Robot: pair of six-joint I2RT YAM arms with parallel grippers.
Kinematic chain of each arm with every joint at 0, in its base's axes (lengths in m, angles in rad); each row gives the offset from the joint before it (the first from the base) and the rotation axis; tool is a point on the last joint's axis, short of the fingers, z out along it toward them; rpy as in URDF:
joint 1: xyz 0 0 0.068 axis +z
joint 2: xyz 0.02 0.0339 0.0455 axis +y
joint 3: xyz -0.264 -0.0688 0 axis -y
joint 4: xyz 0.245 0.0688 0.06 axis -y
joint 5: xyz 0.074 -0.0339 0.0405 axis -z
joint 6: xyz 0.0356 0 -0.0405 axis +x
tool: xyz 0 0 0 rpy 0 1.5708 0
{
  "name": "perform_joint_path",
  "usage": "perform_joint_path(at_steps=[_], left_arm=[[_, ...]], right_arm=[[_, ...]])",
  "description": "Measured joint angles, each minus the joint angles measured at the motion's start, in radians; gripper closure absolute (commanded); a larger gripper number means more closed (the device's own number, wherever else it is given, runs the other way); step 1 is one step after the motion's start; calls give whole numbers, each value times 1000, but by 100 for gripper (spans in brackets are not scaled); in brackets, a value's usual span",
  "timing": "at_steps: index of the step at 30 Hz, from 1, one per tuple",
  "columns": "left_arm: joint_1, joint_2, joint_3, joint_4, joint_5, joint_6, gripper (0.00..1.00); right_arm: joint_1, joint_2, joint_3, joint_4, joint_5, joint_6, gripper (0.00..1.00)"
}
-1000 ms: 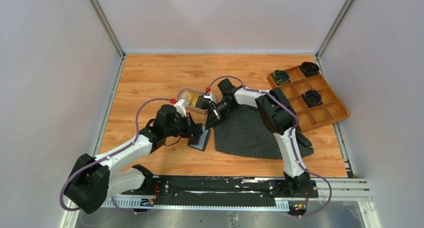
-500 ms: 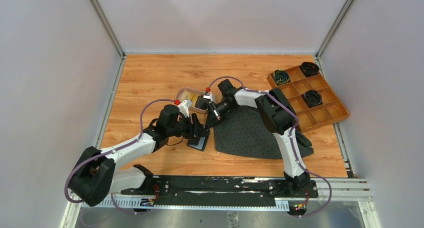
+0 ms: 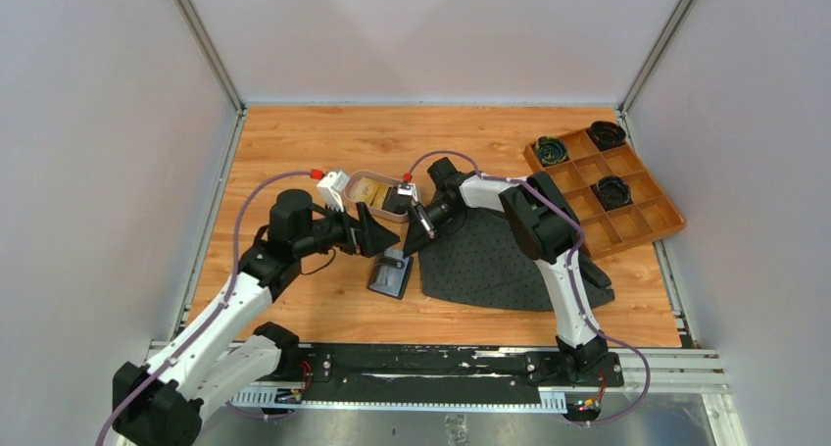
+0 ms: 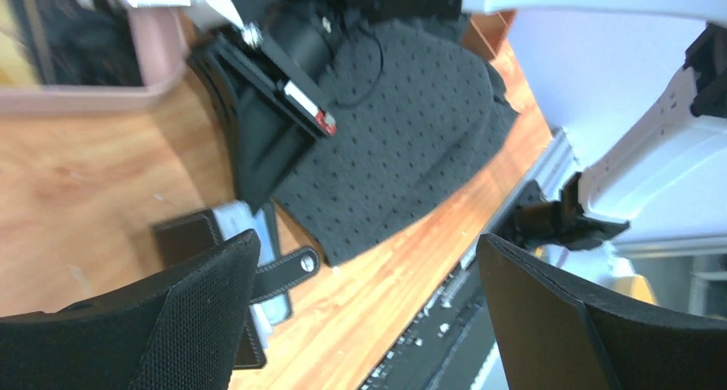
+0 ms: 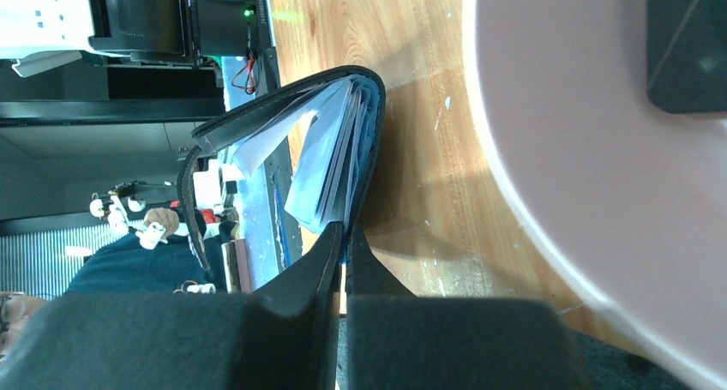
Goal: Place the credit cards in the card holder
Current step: Close the card holder at the center of the board.
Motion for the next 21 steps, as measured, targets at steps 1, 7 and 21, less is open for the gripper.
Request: perform_joint_path(at_steps=[1,7,21], left_arm=[[9,-18,42,-61,-21,37,0],[36,-109,160,-234,-135,186,0],[209,-158,-114,-169,-117,186,0]], right_arm=[[0,0,0,-2,-6,-7,100],[-1,0,0,-12,-35,-72,100],[-23,-4,-10,-63,-89,-222,100]])
